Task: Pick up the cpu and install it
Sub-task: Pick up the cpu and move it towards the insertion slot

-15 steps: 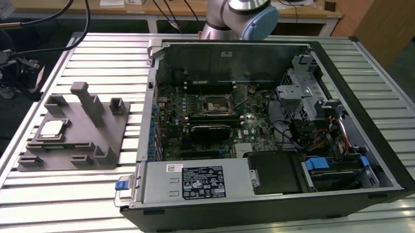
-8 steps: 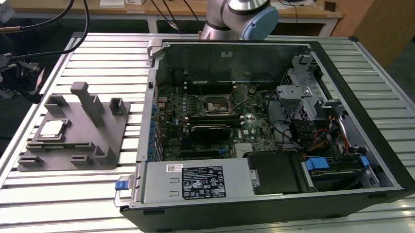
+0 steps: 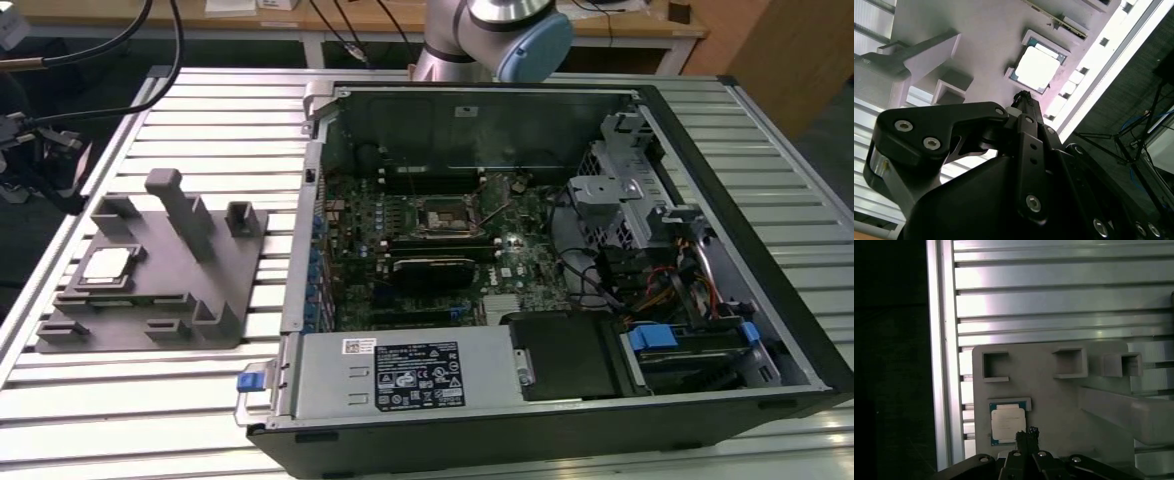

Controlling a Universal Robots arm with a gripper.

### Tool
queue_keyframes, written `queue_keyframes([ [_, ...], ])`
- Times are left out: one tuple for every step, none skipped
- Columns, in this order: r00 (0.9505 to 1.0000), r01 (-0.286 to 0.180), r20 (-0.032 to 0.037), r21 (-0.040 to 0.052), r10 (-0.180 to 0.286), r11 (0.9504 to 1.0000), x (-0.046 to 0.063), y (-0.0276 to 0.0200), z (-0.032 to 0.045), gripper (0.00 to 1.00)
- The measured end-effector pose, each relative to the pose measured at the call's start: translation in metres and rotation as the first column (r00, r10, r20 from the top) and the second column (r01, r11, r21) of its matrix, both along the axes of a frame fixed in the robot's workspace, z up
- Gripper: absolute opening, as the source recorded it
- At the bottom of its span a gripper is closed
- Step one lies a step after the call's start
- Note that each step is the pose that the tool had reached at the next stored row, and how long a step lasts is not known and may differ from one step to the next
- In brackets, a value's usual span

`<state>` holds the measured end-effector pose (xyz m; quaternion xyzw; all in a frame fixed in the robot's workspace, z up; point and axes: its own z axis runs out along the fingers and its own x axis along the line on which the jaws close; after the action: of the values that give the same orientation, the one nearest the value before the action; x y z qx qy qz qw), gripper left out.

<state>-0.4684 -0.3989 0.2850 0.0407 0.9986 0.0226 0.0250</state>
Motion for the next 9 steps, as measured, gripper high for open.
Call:
queue_keyframes([
  [1.0,0.0,0.0001,0.0001,0.0,1.0,-0.0003,0.0,-0.0006,0.11],
  [1.0,0.0,0.0002,0.0001,0.0,1.0,-0.0006,0.0,-0.0012,0.11],
  [1.0,0.0,0.0002,0.0001,0.0,1.0,-0.001,0.0,-0.0017,0.11],
  [1.0,0.0,0.0001,0.0001,0.0,1.0,-0.0013,0.0,-0.0023,0.11],
  [1.0,0.0,0.0,0.0001,0.0,1.0,-0.0017,0.0,-0.0029,0.11],
  [1.0,0.0,0.0001,0.0001,0.0,1.0,-0.0021,0.0,-0.0037,0.11],
  [1.0,0.0,0.0001,0.0001,0.0,1.0,-0.0026,0.0,-0.0044,0.11],
  [1.0,0.0,0.0001,0.0001,0.0,1.0,-0.0032,0.0,-0.0053,0.11],
  [1.0,0.0,0.0001,0.0001,0.0,1.0,-0.0039,0.0,-0.0061,0.11],
])
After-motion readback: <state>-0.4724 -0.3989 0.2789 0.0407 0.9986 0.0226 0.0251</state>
